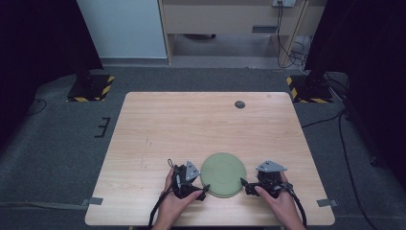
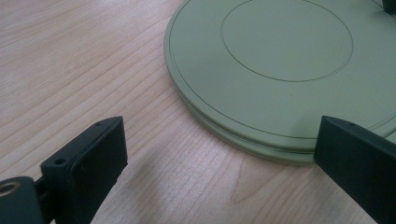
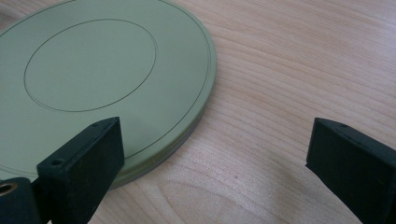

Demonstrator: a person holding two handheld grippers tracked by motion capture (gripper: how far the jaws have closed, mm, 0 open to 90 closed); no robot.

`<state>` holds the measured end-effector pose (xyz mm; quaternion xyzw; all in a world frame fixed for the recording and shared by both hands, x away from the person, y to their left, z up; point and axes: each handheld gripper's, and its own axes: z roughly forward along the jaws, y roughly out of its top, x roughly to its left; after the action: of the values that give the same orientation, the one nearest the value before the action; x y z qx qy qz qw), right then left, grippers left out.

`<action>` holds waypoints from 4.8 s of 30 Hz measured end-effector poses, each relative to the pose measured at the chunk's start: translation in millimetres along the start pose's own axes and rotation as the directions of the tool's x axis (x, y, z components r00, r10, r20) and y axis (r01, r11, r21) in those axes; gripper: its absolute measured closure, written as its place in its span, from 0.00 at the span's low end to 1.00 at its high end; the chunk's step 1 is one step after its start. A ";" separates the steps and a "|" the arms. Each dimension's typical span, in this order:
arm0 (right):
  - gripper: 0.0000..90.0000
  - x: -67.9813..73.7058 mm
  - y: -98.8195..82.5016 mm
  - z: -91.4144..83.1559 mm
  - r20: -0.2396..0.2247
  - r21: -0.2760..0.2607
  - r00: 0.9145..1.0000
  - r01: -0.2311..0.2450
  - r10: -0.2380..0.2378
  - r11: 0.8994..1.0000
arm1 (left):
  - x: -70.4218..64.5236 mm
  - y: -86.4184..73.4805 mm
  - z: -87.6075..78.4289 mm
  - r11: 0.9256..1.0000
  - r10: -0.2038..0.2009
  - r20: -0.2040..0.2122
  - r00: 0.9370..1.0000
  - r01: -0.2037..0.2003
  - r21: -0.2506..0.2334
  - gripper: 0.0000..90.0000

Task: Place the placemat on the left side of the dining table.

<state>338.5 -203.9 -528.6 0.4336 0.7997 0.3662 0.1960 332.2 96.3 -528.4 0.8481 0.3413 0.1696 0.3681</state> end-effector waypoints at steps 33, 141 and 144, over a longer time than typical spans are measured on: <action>0.03 -4.8 -0.7 -0.1 0.021 0.013 1.000 -0.003 0.003 1.000 | 3.6 3.8 5.6 1.000 -0.027 -0.015 1.000 0.027 0.003 0.02; 0.01 -10.4 9.3 15.9 0.089 -0.003 0.995 -0.052 0.052 0.999 | 12.7 21.8 21.0 1.000 -0.001 -0.115 0.993 0.000 -0.009 0.04; 0.01 -10.7 9.8 16.5 0.090 -0.001 0.995 -0.051 0.051 0.999 | 13.6 22.8 21.3 1.000 -0.001 -0.112 0.994 0.001 -0.004 0.03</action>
<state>360.2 -202.5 -532.0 0.4702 0.7789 0.3507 0.2222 363.7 83.7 -525.4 0.8364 0.3615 0.2174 0.3501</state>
